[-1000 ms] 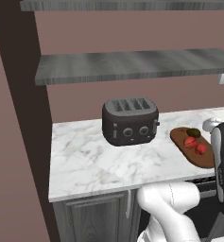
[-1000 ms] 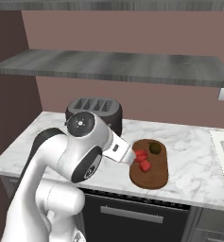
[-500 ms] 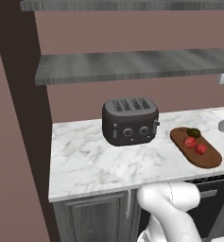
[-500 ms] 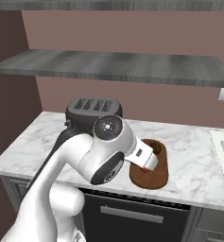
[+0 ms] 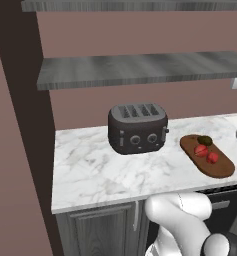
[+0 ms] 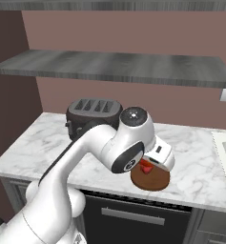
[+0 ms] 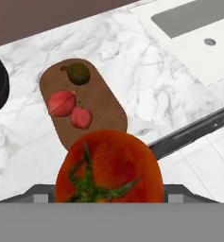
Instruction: Place the avocado, onion, tomato, and bell pepper on the cutting board.
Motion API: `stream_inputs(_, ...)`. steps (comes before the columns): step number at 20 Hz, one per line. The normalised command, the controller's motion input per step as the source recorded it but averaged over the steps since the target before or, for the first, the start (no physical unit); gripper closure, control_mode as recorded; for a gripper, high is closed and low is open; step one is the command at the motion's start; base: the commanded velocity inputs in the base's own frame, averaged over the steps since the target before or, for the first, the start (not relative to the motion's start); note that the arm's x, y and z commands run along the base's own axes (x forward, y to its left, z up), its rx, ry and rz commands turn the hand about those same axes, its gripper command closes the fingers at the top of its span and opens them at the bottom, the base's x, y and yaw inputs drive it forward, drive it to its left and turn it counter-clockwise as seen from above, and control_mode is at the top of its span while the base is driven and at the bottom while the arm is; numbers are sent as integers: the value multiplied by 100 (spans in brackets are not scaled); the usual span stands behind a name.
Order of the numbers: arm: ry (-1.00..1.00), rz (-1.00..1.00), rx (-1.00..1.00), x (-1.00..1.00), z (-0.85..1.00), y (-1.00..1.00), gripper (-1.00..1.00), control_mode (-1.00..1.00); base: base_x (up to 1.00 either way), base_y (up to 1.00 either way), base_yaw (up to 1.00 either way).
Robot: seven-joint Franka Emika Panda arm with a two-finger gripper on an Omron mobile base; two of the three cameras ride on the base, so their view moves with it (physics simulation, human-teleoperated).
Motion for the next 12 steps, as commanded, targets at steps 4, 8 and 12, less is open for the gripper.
stream_inputs(4, 4, 0, 0, 16, -34, -11, 100, -100, 0, 0, 0)
stream_inputs(8, 0, 0, 0, 22, -21, -4, 100, -100, 0, 0, 0)
stream_inputs(12, 0, 0, 0, 33, -14, 0, 100, -100, 0, 0, 0)
